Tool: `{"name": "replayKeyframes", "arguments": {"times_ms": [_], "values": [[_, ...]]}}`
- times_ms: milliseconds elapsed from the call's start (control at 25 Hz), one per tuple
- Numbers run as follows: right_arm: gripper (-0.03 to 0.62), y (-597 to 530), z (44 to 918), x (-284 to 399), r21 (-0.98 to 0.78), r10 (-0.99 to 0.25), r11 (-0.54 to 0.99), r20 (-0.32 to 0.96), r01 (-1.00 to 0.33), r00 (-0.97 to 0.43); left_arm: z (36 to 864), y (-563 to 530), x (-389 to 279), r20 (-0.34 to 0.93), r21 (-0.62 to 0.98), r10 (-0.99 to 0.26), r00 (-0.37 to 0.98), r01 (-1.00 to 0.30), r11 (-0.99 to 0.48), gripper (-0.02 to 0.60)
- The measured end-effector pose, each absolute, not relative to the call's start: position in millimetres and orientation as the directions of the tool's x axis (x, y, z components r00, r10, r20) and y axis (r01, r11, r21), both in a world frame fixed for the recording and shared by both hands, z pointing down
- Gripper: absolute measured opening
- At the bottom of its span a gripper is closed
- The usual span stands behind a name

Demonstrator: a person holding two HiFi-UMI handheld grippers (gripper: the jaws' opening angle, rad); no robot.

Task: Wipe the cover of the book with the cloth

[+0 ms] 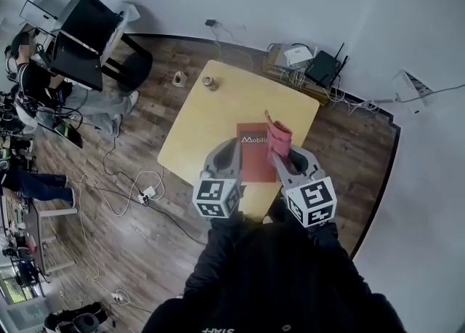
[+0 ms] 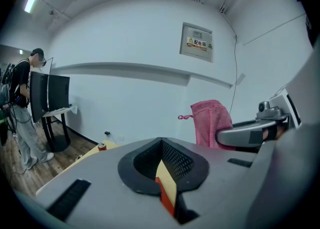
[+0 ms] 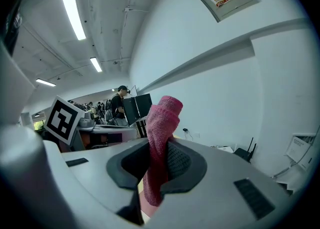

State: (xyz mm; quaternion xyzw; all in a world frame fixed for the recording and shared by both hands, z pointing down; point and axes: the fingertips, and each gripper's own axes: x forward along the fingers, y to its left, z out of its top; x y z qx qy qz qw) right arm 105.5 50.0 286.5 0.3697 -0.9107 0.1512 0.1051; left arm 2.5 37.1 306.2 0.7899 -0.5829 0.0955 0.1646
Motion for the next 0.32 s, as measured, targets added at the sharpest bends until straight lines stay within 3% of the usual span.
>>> {"name": "replayKeyframes", "arguments": {"times_ms": [320], "values": [[0.075, 53.9, 288.5, 118.5, -0.191, -0.652, 0.672, 0.305, -0.715, -0.694, 304.9, 42.0, 21.0, 0.342, 0.142, -0.884, 0.318, -0.948, -0.286, 0.034]]}}
